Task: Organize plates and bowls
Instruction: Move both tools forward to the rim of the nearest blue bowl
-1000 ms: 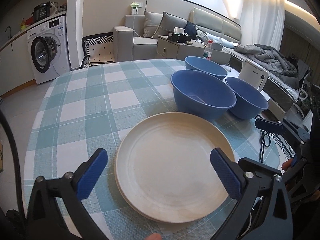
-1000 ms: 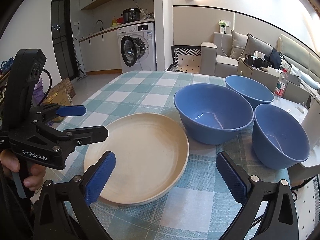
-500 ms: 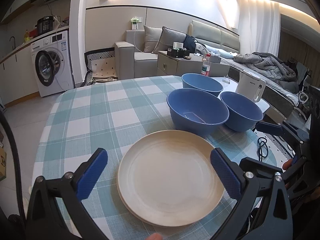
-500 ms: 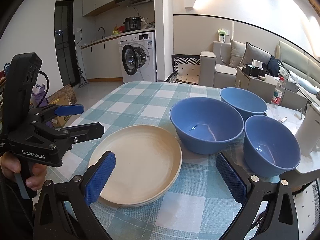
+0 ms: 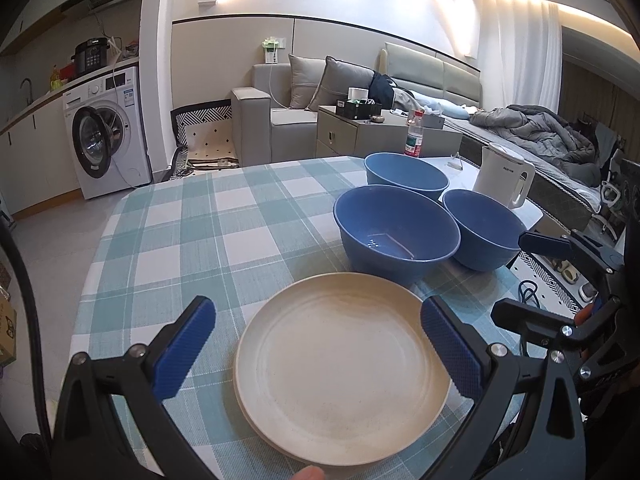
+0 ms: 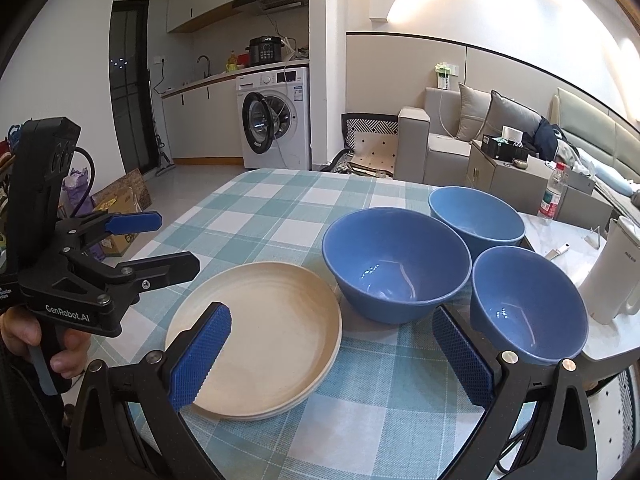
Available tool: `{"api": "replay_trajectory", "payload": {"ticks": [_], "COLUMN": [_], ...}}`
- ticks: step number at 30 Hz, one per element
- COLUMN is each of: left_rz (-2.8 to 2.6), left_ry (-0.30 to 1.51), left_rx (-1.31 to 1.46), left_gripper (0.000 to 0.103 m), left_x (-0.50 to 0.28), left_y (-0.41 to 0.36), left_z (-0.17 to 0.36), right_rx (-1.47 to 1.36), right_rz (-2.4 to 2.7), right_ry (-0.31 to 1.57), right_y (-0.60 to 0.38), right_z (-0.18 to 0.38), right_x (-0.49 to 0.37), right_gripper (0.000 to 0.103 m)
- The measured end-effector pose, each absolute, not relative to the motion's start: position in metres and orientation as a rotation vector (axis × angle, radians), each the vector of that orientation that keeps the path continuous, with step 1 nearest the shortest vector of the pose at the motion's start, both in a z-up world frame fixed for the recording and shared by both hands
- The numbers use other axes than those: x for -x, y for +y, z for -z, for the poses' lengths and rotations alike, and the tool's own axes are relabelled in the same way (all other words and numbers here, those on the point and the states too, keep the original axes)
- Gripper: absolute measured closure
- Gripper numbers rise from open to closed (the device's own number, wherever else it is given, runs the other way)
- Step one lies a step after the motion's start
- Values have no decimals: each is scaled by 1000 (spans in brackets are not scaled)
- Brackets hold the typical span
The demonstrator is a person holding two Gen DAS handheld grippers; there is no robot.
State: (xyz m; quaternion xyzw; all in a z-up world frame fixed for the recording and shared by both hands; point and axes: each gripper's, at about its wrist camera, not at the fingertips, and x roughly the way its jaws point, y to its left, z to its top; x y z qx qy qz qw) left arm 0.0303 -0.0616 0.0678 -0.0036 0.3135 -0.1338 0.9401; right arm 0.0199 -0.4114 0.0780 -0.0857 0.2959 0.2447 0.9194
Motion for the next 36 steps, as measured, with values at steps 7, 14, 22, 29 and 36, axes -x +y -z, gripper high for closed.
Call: {"api": "replay_trajectory", "payload": {"ticks": [7, 14, 22, 29, 36], "left_rz": [275, 284, 273, 263, 255], "left_ry": [640, 641, 670, 693, 701], "left_rx": [9, 21, 40, 40, 42], "left_gripper": [0, 0, 0, 0, 0], "left_x": [-40, -55, -77, -92, -107], "left_y": [-69, -76, -77, -77, -79], "left_z": [-75, -81, -77, -73, -73], "right_rx": [162, 131, 76, 35, 10], "right_rz": [-490, -467, -438, -445, -484], "right_ry": [601, 592, 628, 645, 632], "right_y": [-421, -438, -451, -451, -450], "right_z": [-89, -100, -93, -83, -87], "right_x": [-30, -41, -60, -74, -90], "right_gripper": [1, 1, 1, 1, 1]}}
